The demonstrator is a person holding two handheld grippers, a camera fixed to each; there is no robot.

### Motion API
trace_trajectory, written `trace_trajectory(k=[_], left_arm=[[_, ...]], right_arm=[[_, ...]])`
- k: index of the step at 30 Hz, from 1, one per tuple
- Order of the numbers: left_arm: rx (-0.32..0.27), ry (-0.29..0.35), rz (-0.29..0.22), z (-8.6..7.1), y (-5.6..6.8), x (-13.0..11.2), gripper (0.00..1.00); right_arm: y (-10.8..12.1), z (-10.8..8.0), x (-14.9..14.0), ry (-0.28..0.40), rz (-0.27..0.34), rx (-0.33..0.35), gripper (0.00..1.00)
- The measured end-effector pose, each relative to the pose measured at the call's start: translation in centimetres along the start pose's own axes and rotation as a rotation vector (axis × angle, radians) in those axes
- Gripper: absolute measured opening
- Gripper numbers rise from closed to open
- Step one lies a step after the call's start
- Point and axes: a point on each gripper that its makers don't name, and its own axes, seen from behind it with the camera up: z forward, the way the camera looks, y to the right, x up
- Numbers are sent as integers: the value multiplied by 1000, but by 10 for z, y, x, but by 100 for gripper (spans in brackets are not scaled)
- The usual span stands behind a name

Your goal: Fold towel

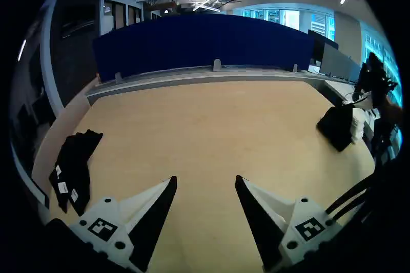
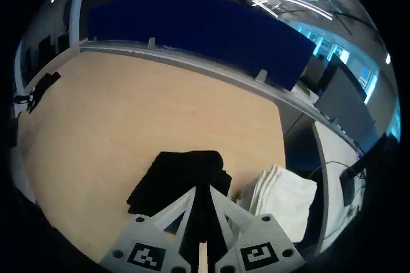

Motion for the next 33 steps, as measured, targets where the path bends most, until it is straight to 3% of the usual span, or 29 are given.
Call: trace_trajectory(k=[23,33], left_arm=[[10,-7,35,-7,4,0,83],[9,-7,44,-7,9,1,84]], right_arm=[[0,7,-122,-120,164,-47,4],[-6,17,-144,-154,200,-55,4]])
